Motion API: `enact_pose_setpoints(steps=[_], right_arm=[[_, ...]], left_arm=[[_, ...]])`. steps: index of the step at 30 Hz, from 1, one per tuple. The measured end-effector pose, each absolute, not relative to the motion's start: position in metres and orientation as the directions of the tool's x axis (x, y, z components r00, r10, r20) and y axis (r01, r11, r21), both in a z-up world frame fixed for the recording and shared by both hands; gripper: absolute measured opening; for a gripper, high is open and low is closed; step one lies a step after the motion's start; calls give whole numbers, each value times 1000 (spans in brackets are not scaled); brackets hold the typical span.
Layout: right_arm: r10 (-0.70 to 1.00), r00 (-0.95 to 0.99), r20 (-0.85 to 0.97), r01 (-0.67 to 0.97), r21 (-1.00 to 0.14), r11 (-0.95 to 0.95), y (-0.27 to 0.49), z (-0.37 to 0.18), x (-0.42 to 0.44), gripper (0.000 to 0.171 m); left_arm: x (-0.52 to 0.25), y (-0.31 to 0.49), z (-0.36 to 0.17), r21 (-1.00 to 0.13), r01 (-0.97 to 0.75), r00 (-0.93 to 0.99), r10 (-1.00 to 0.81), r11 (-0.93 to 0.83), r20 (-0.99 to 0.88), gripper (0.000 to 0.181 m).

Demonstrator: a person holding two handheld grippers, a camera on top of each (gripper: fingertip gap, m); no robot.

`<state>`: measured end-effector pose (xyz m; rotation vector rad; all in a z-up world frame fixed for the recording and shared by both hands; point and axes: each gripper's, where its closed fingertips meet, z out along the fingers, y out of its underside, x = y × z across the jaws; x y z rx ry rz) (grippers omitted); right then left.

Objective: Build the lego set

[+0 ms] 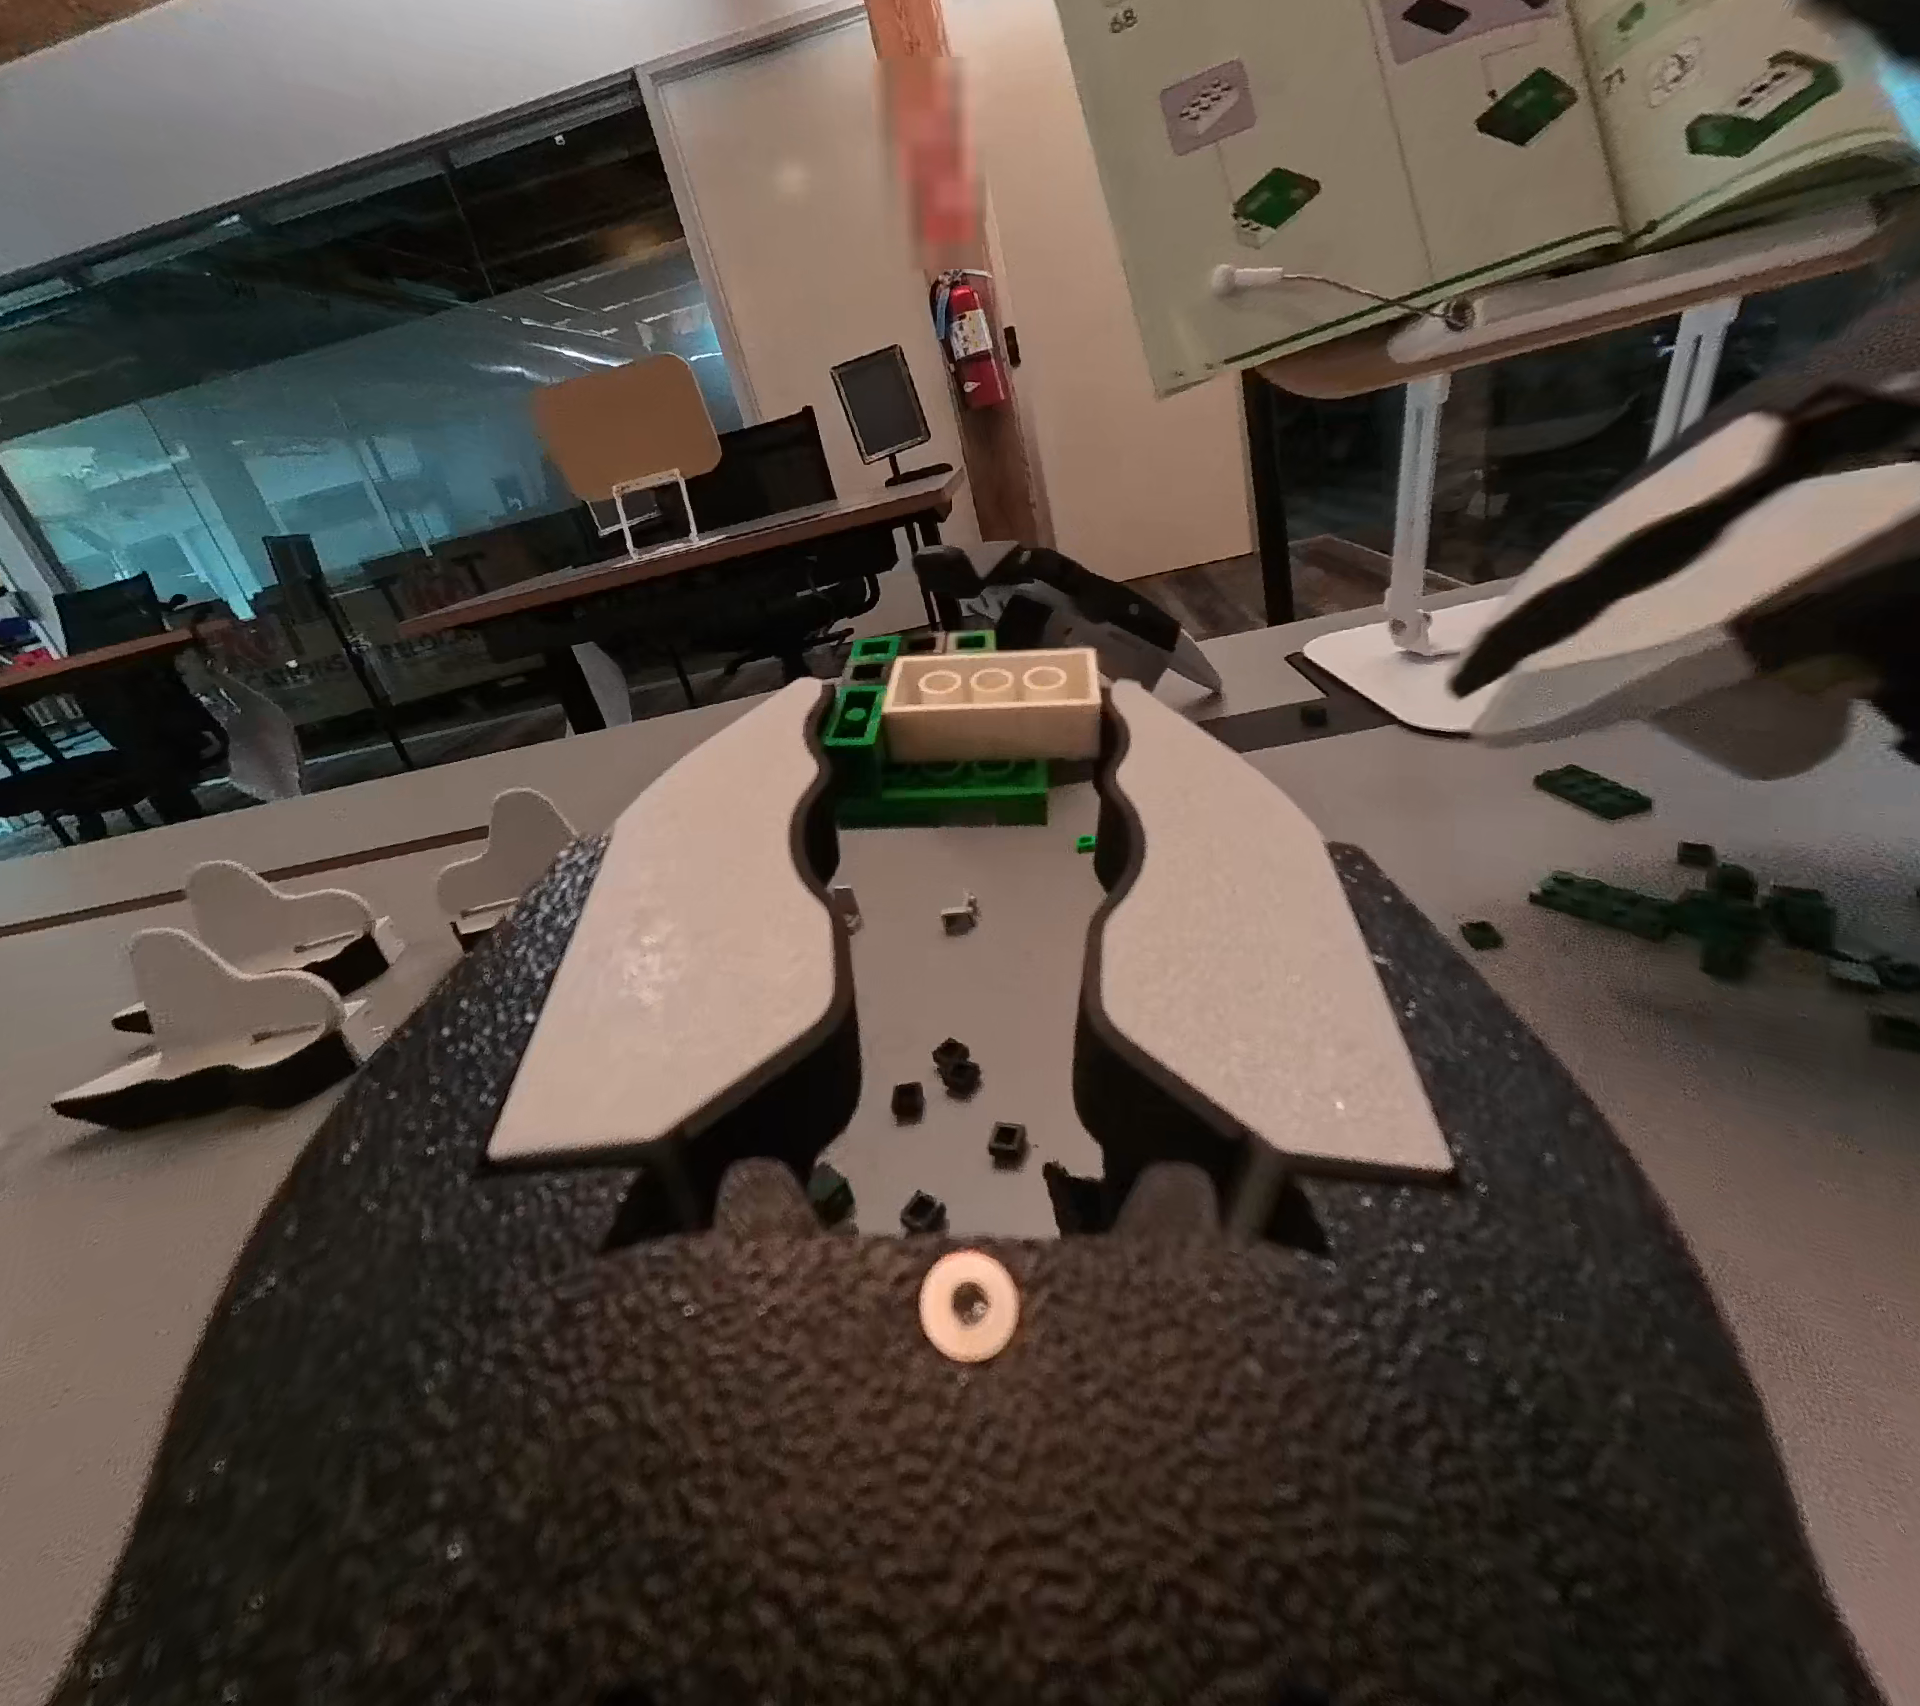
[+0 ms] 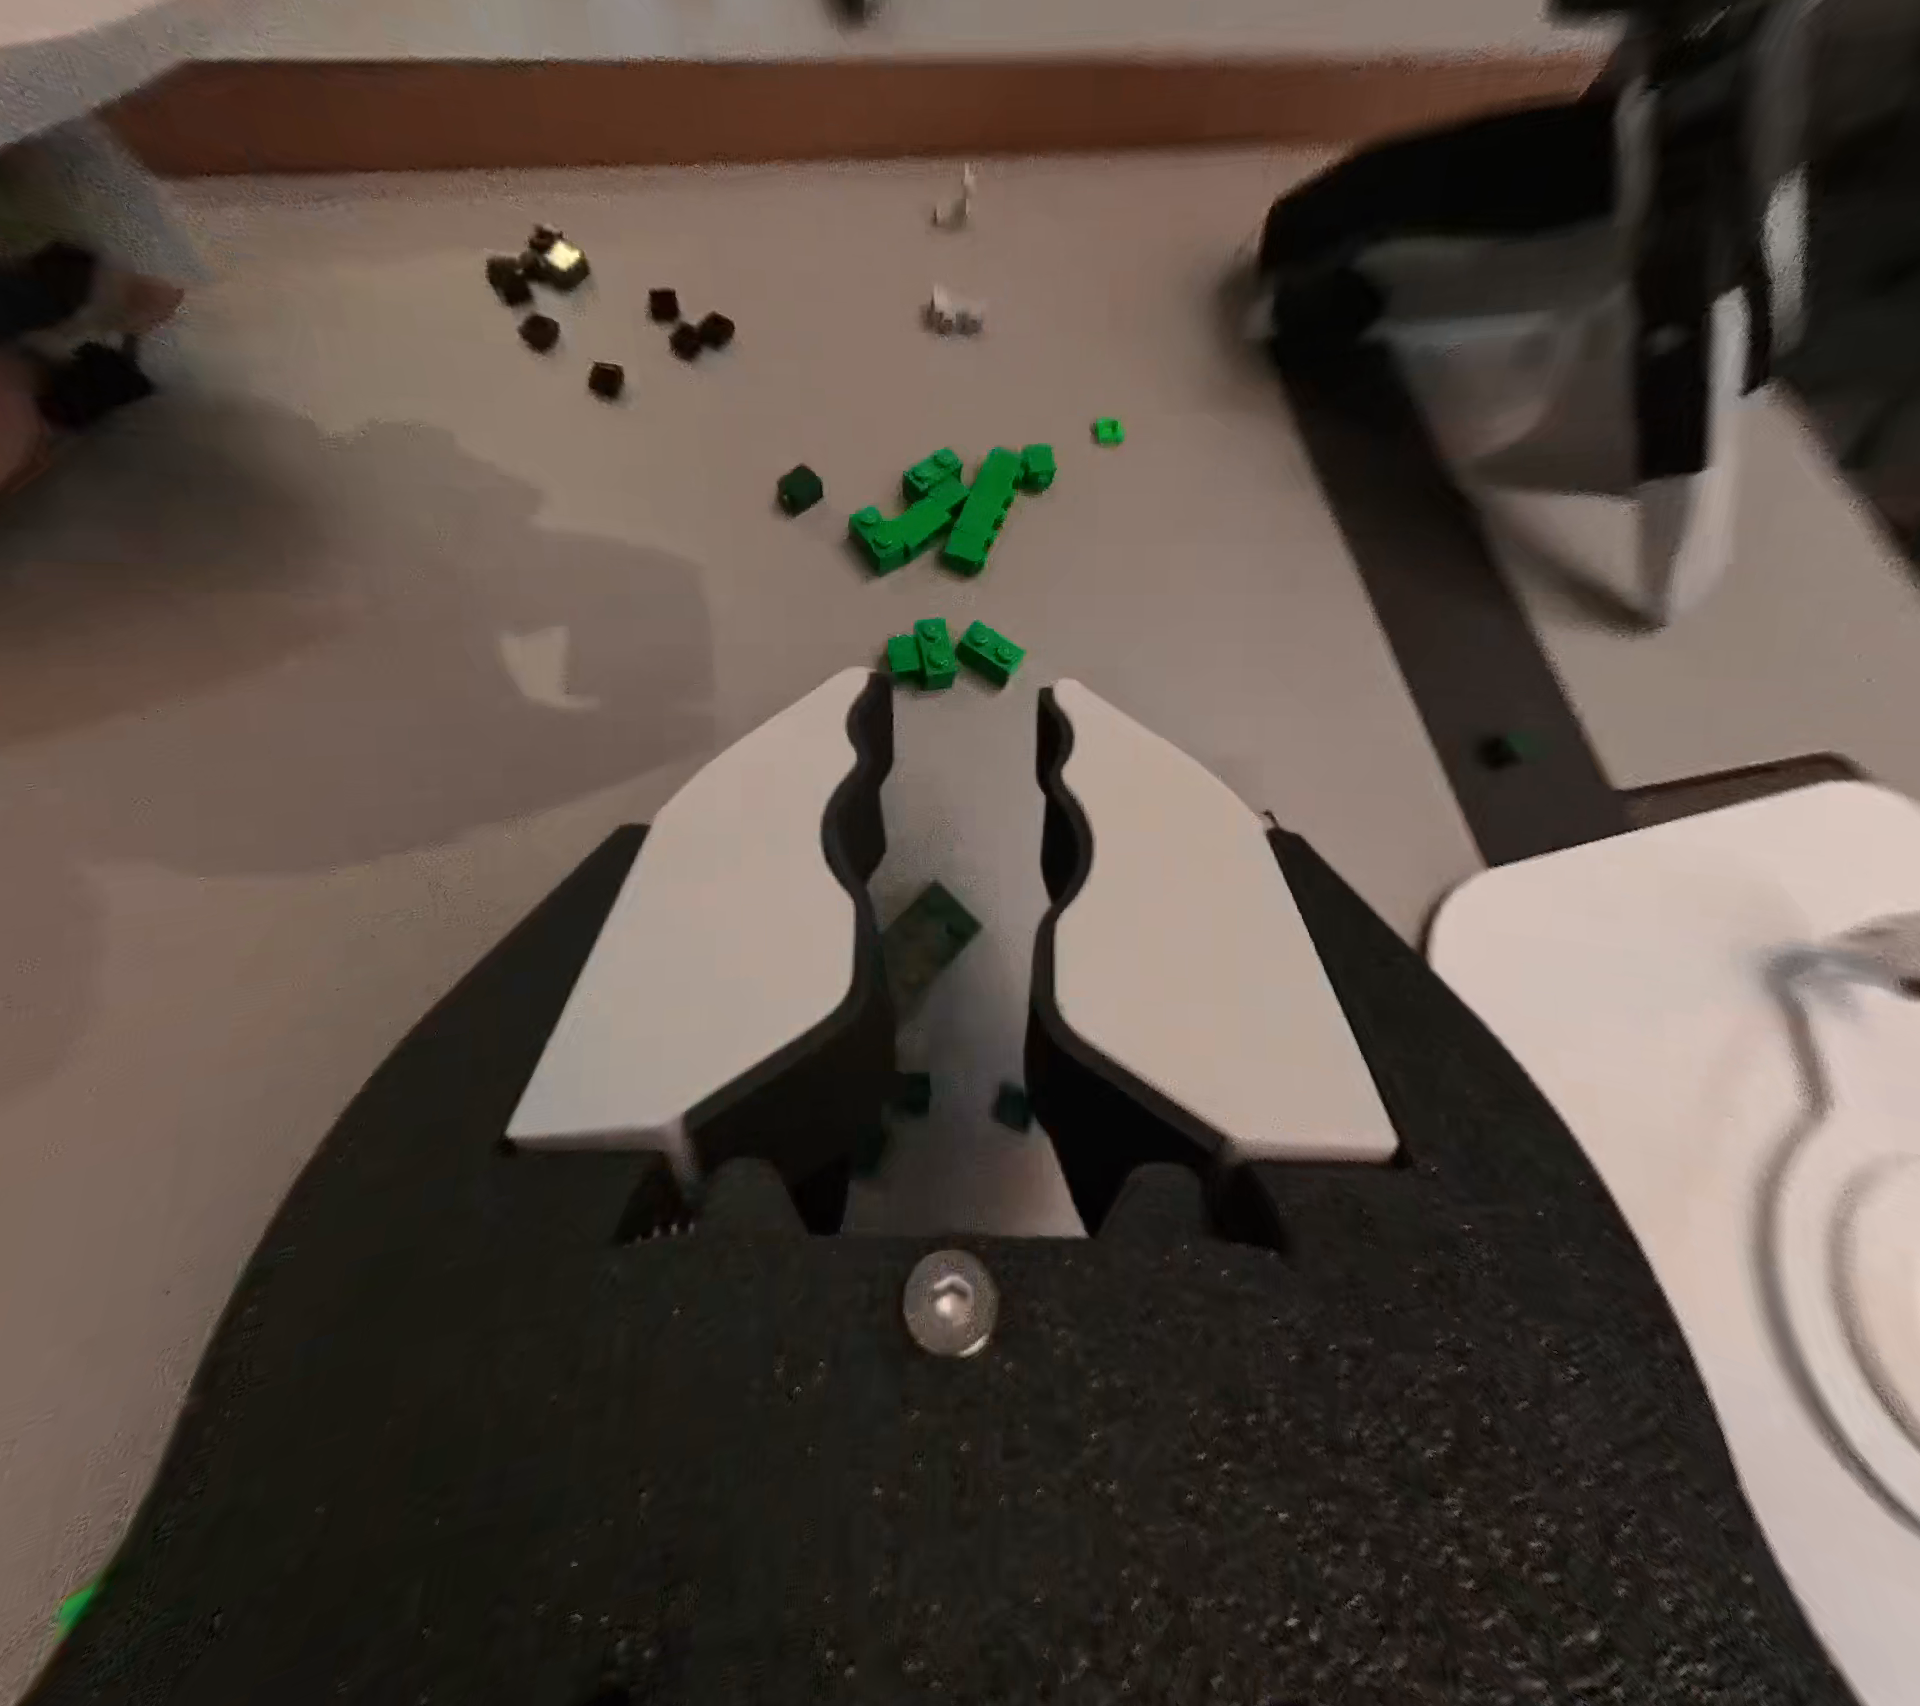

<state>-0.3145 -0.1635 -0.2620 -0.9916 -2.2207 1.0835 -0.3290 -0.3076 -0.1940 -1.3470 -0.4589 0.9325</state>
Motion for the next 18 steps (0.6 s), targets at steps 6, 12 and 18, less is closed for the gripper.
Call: enact_pose_setpoints(steps=[6,12,18], right_arm=[[752,-659,0,581,-634,510,-168,-289,-352,22],[819,-510,-263,812,-462,356,-185,-307,-359,18],[719,-625,-303,760,-447,472,-211,-305,-354,20]], left_arm=[[-333,-313,-193,-957,-288,579,793,-16,-188,46],[-333,-305,-195,-958,-285,598,778,-17,-192,46],[-332,-303,-195,-959,-282,611,770,-4,-183,46]])
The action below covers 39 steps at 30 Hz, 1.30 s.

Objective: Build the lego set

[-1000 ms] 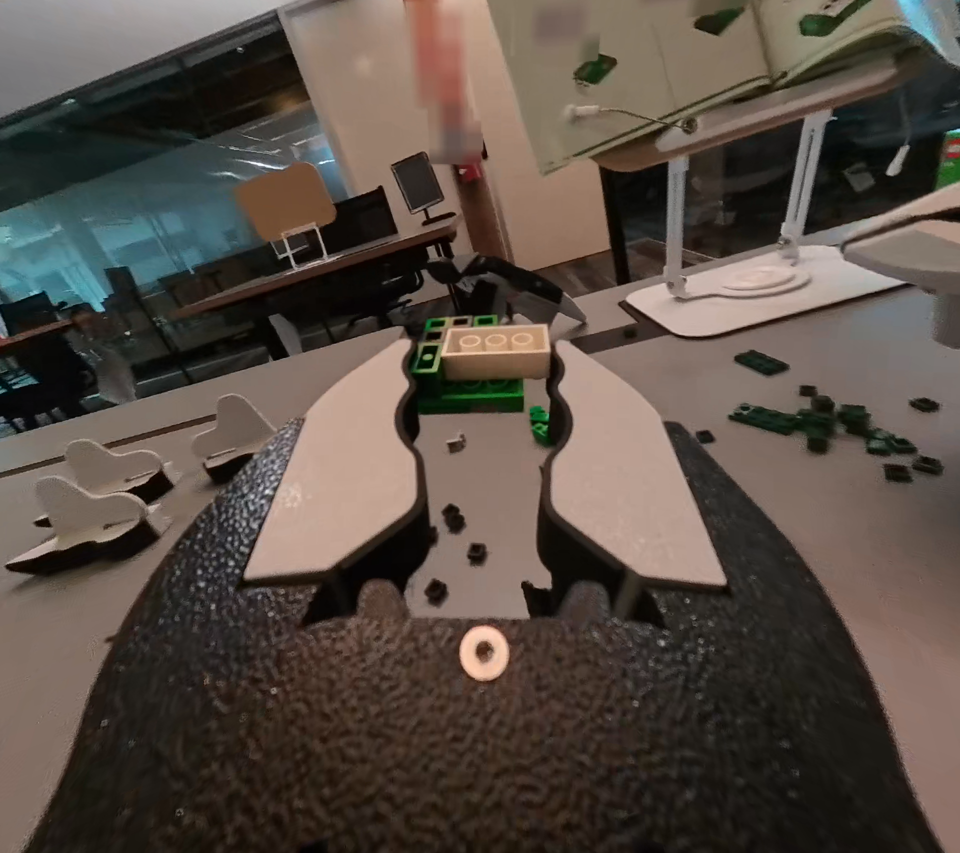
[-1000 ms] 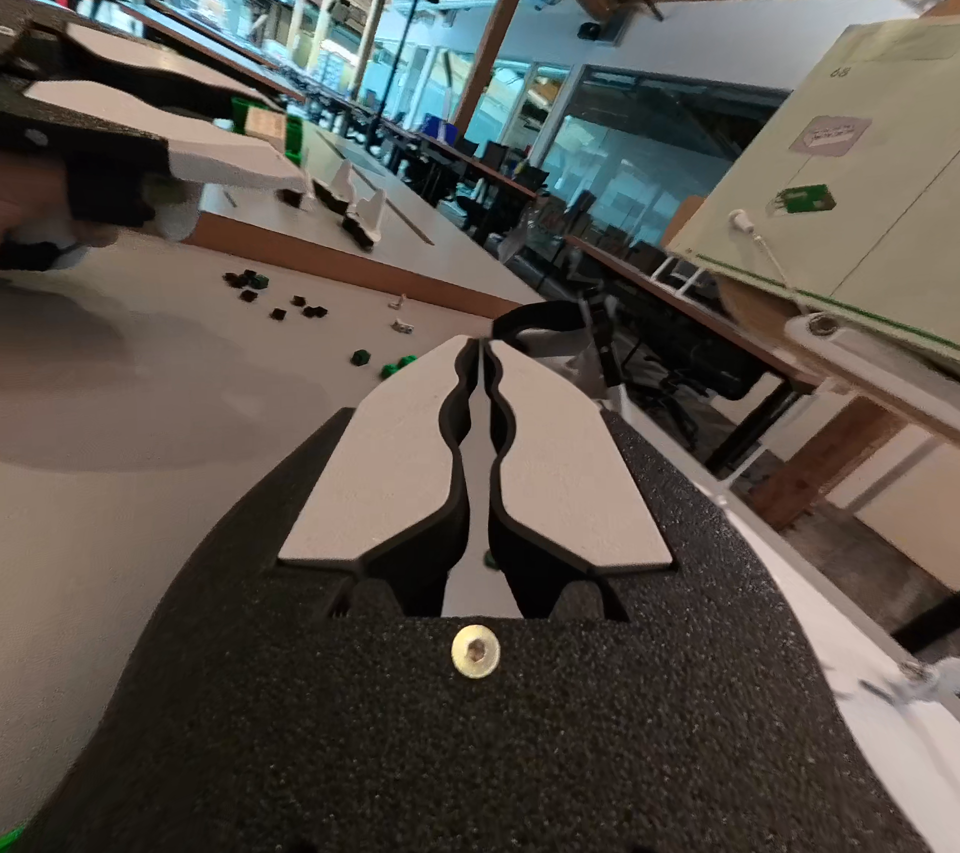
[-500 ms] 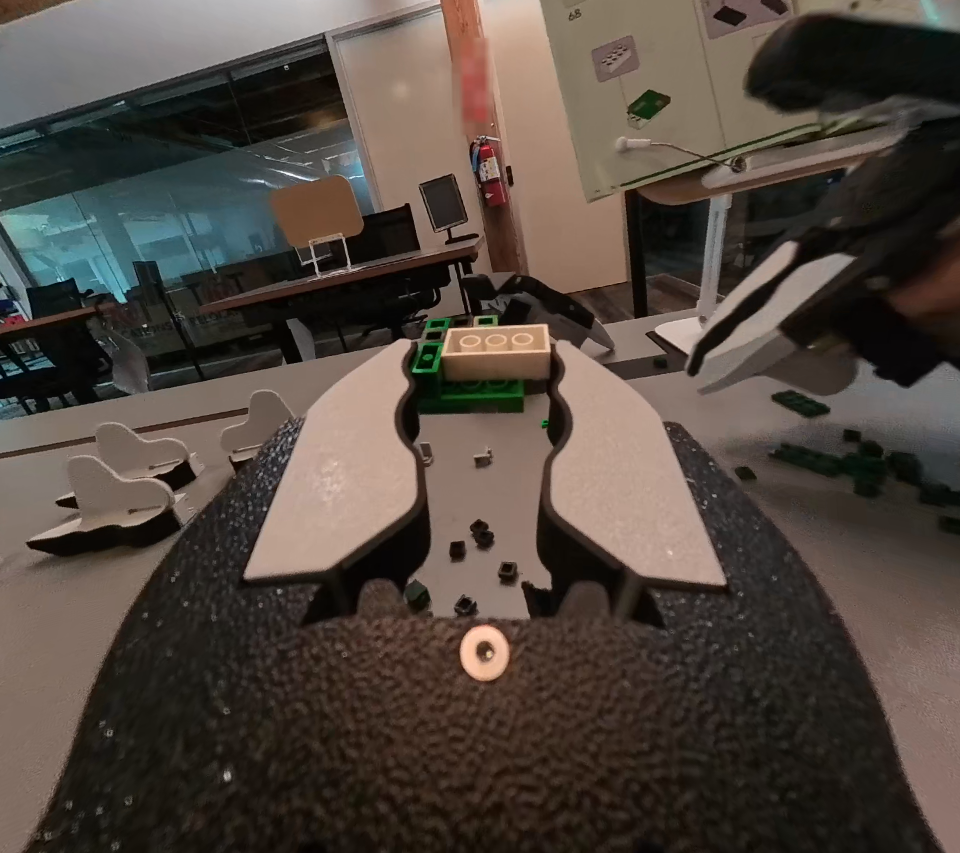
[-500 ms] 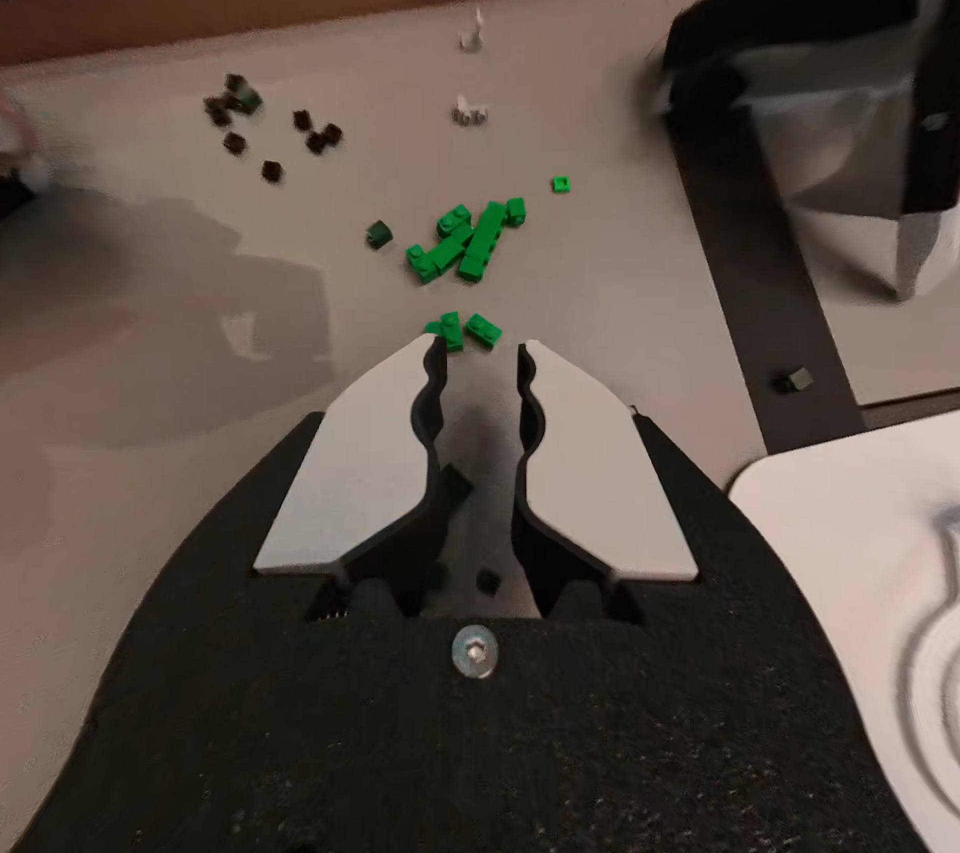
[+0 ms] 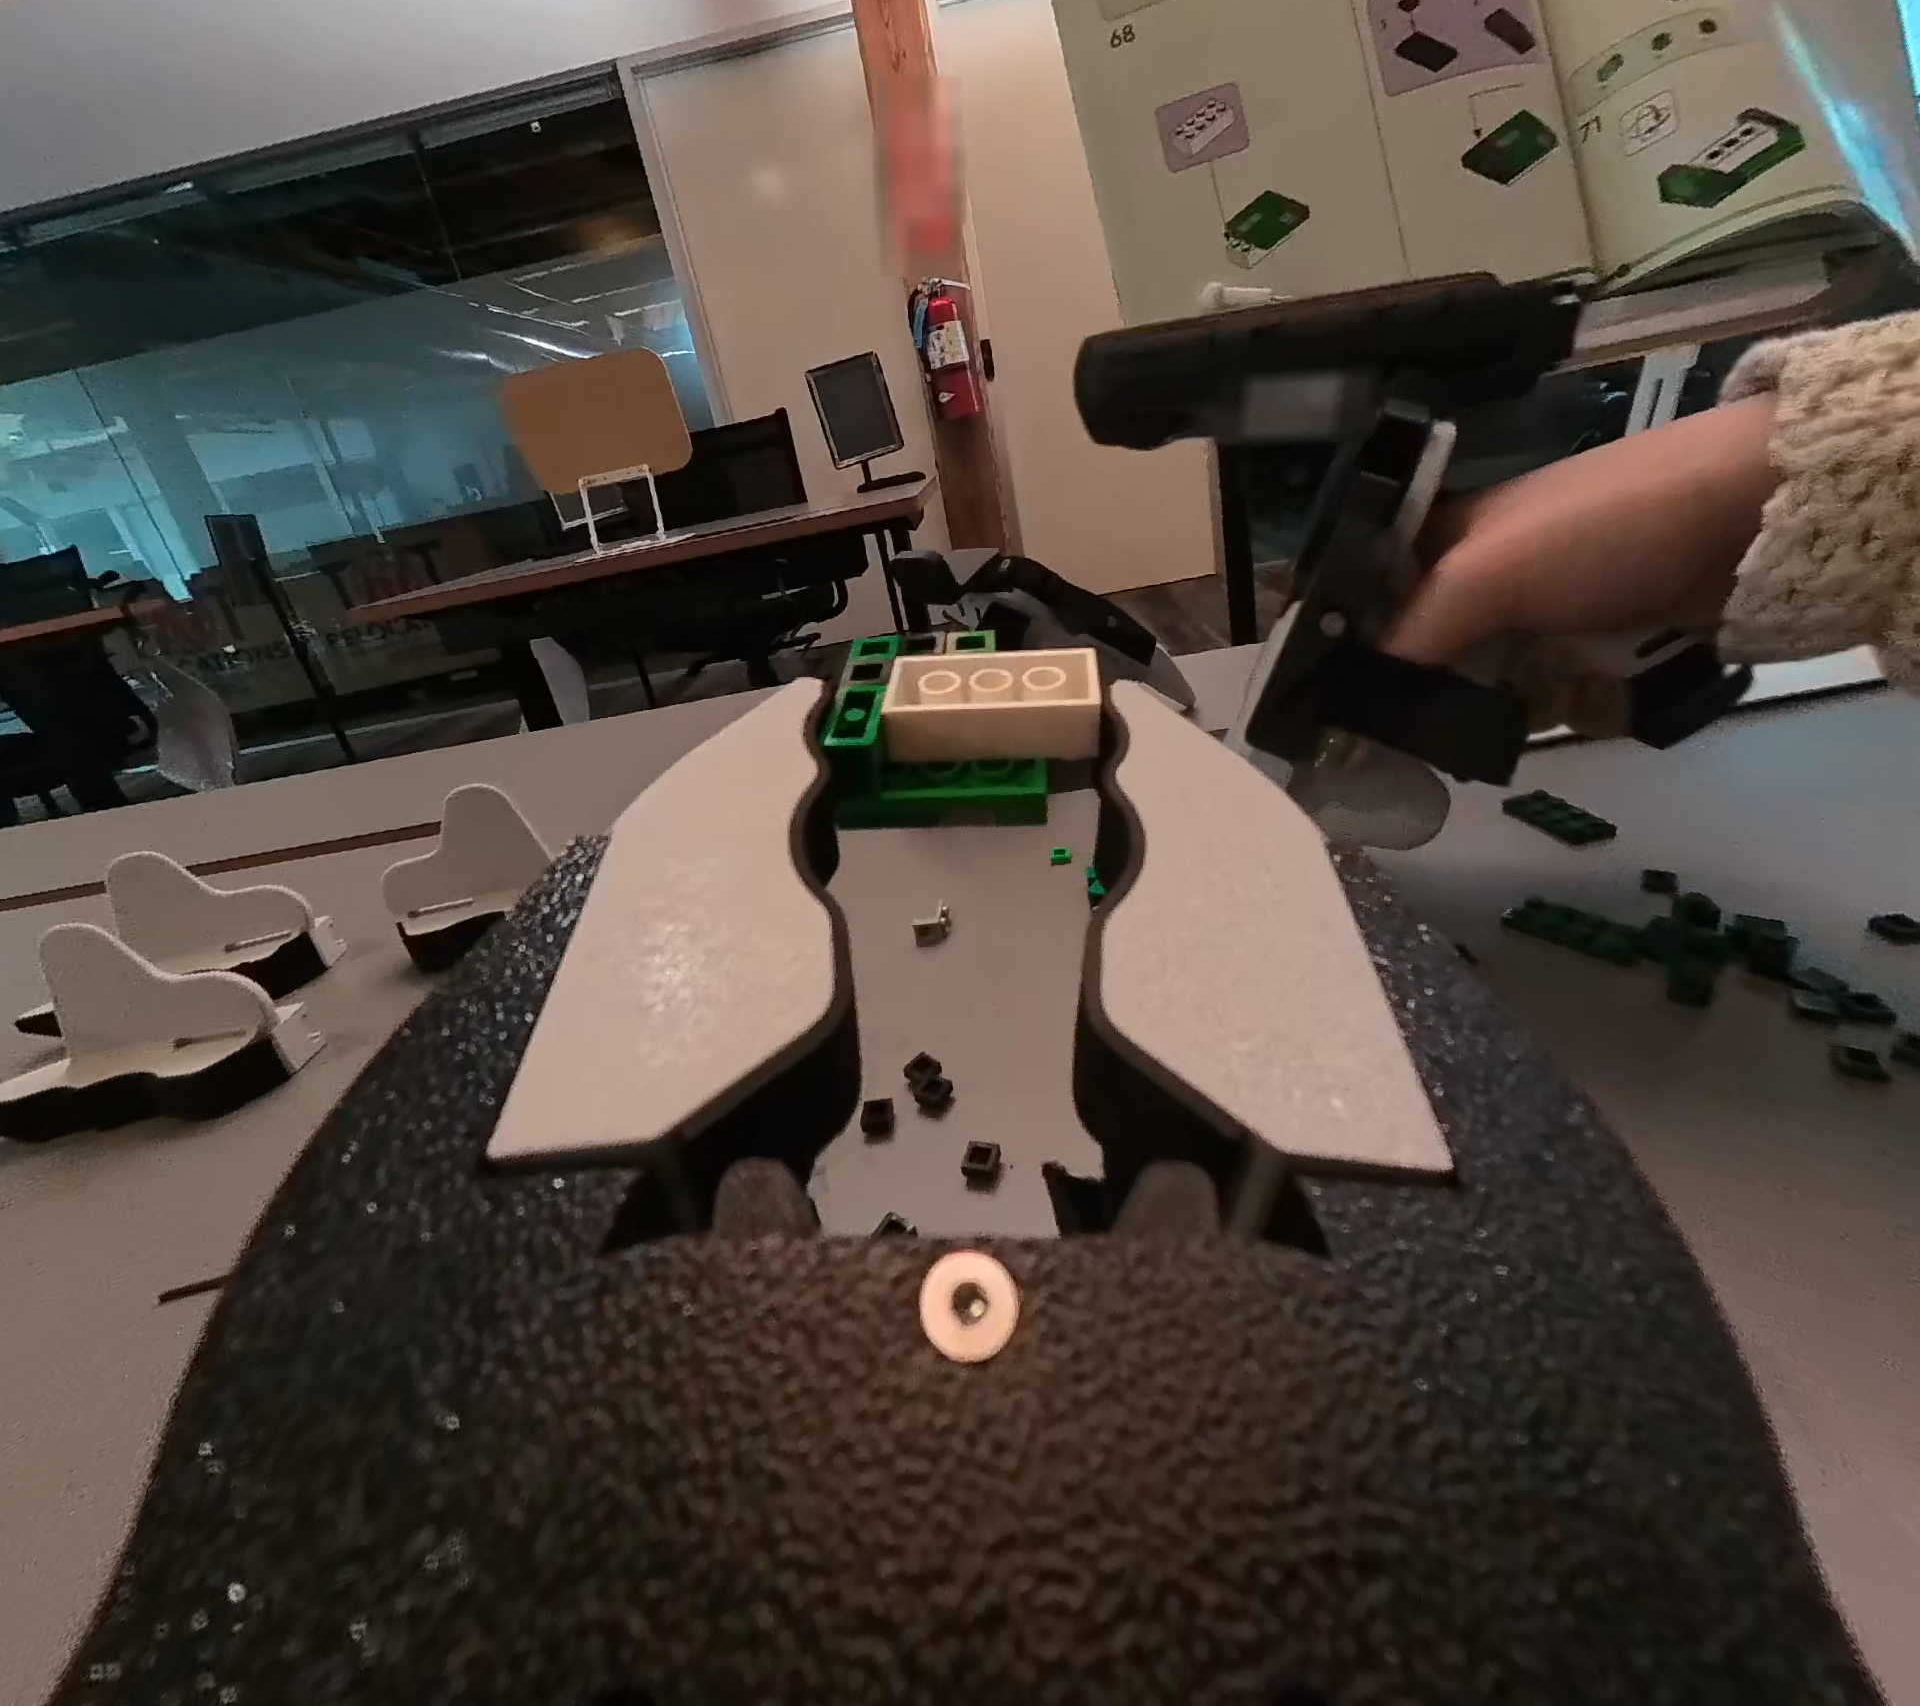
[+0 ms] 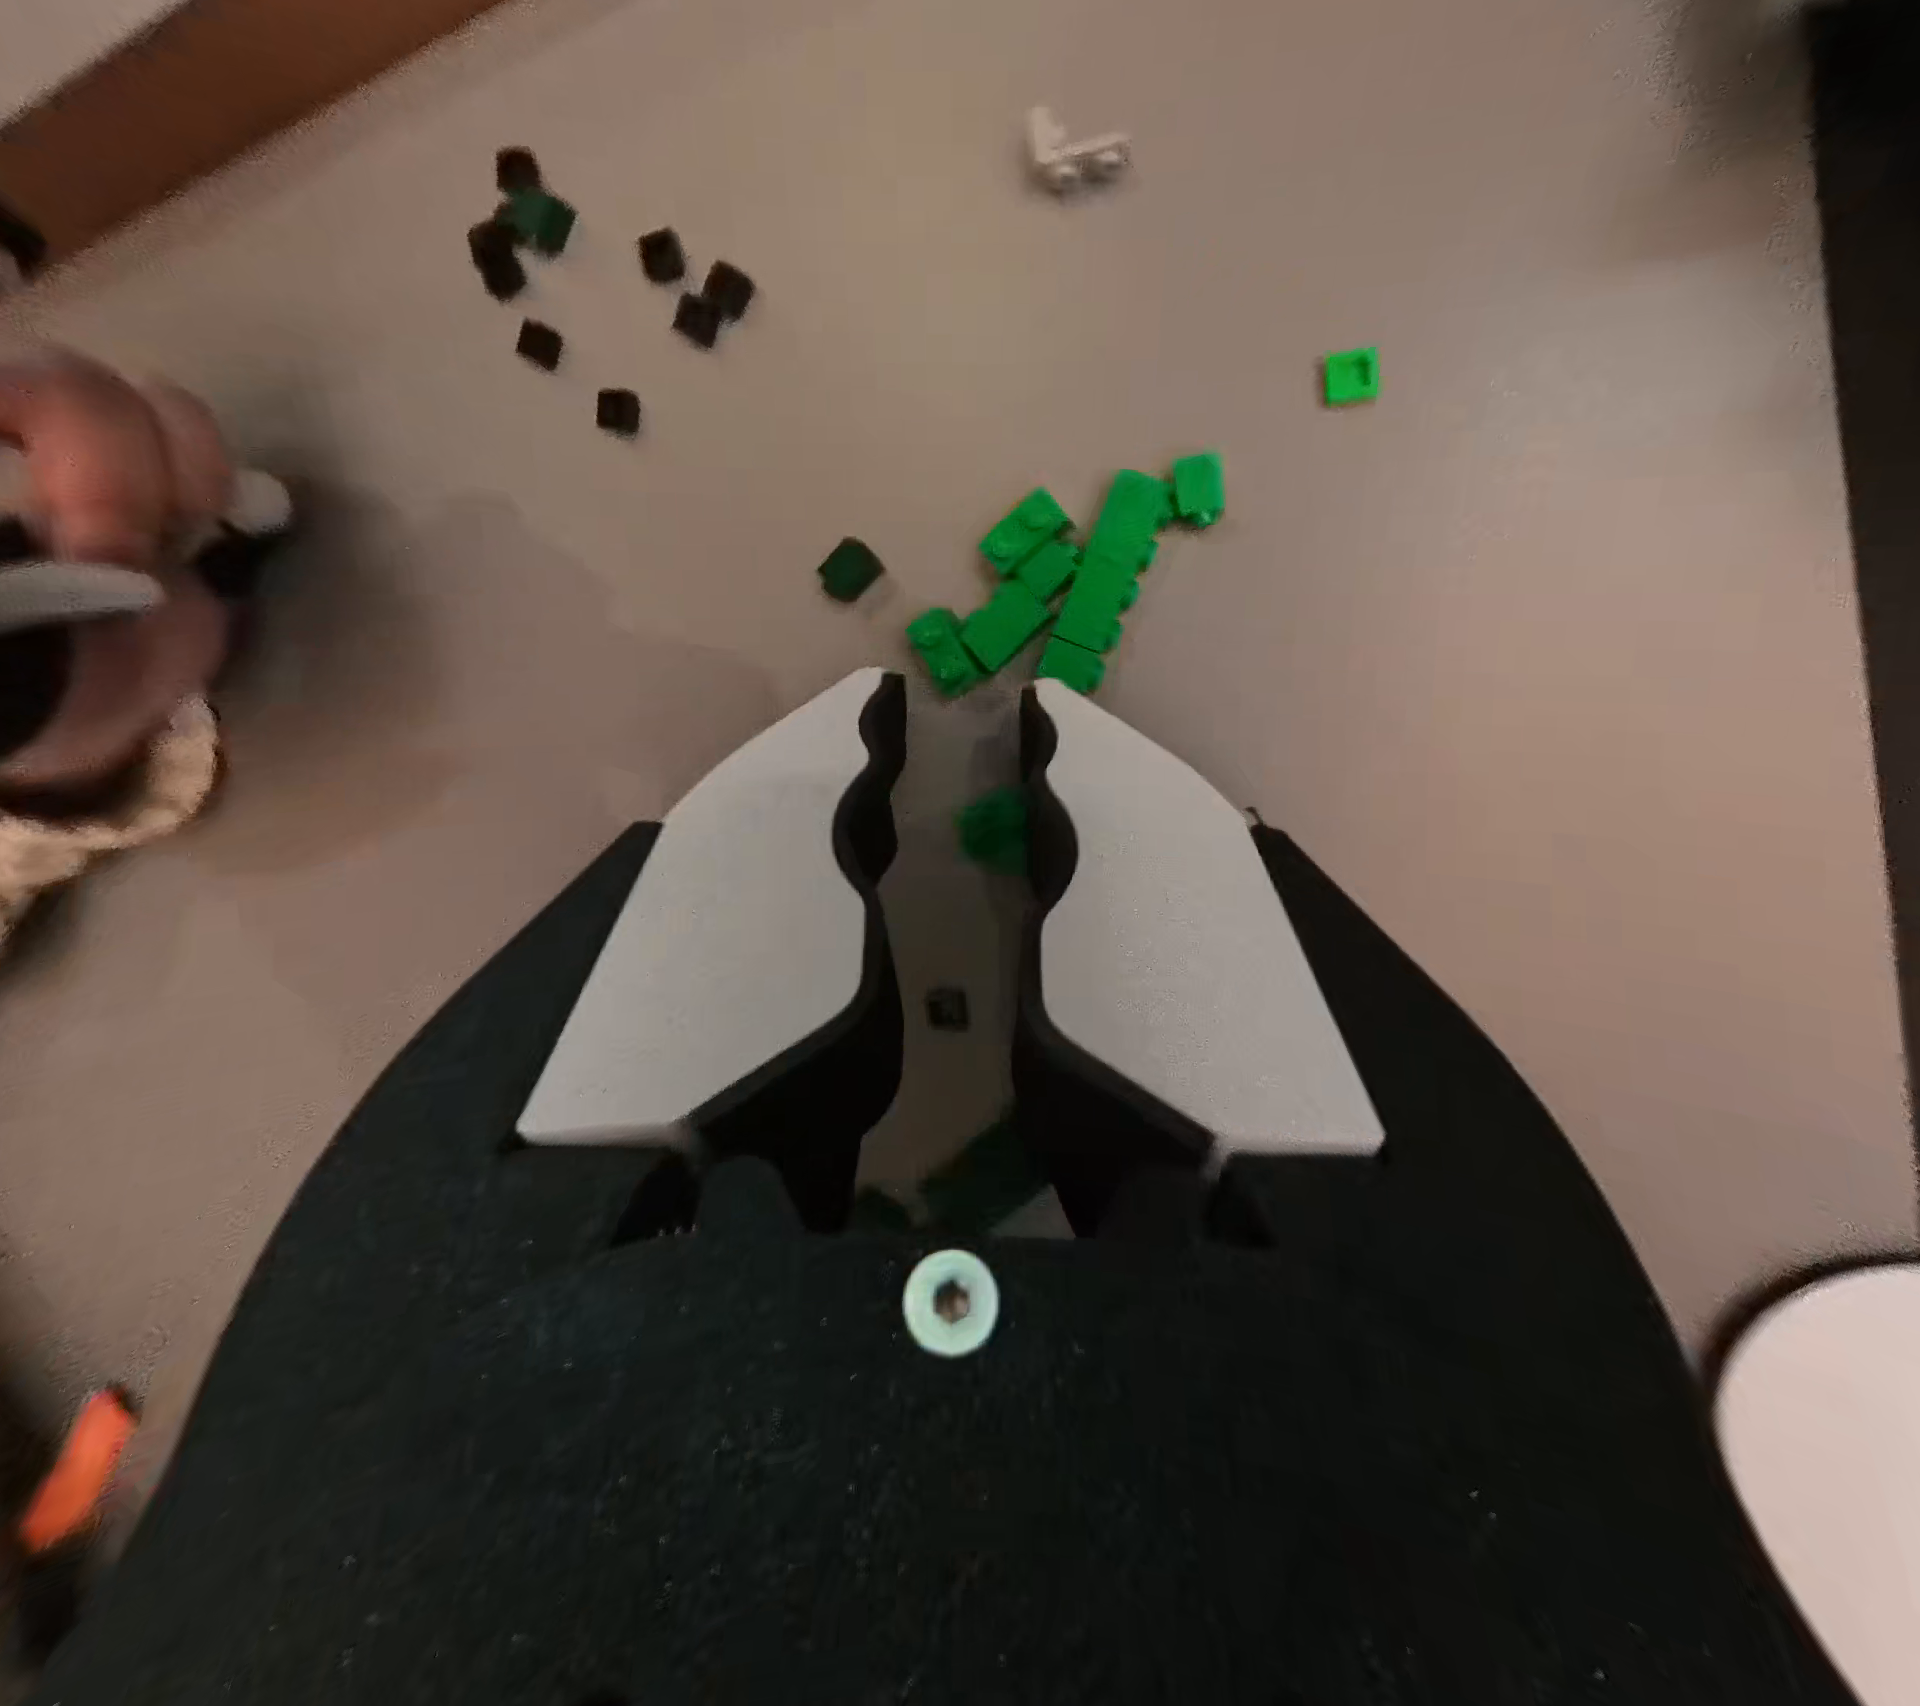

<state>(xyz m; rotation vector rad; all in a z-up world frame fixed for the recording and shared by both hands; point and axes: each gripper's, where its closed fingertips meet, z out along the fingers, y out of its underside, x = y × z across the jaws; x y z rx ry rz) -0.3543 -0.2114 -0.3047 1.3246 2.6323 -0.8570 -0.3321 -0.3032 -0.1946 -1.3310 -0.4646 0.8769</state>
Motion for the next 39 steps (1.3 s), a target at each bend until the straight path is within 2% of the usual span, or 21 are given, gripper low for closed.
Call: enact_pose_setpoints(steps=[5,10,17,20,25,31,34,39], right_arm=[[613,-779,-131,601,-434,672,-211,-309,-350,20],[540,-839,-71,524,-373,765,-209,-318,-347,16],[492,-870,4,456,-372,809,-211,-324,-355,16],[474,-880,37,426,-383,820,-211,-324,-354,0],[411,-899,152,318,-419,850,-211,-316,-349,0],[256,-937,240,145,-399,905,-216,-316,-351,23],[196,-953,231,103,-359,927,-221,-315,-355,23],[106,-965,239,50,-228,972,-223,-319,-362,22]], left_arm=[[-332,-303,-195,-961,-276,618,767,3,-175,46],[-331,-302,-195,-962,-274,623,762,2,-176,46],[-331,-300,-196,-963,-269,630,757,5,-172,46],[-331,-299,-197,-965,-263,636,752,1,-173,46],[-332,-298,-200,-969,-248,639,750,-13,-174,46],[-332,-299,-199,-968,-250,637,752,-6,-169,46],[-331,-299,-199,-967,-253,639,750,-6,-172,46],[-331,-298,-199,-968,-250,644,745,-9,-173,46]])
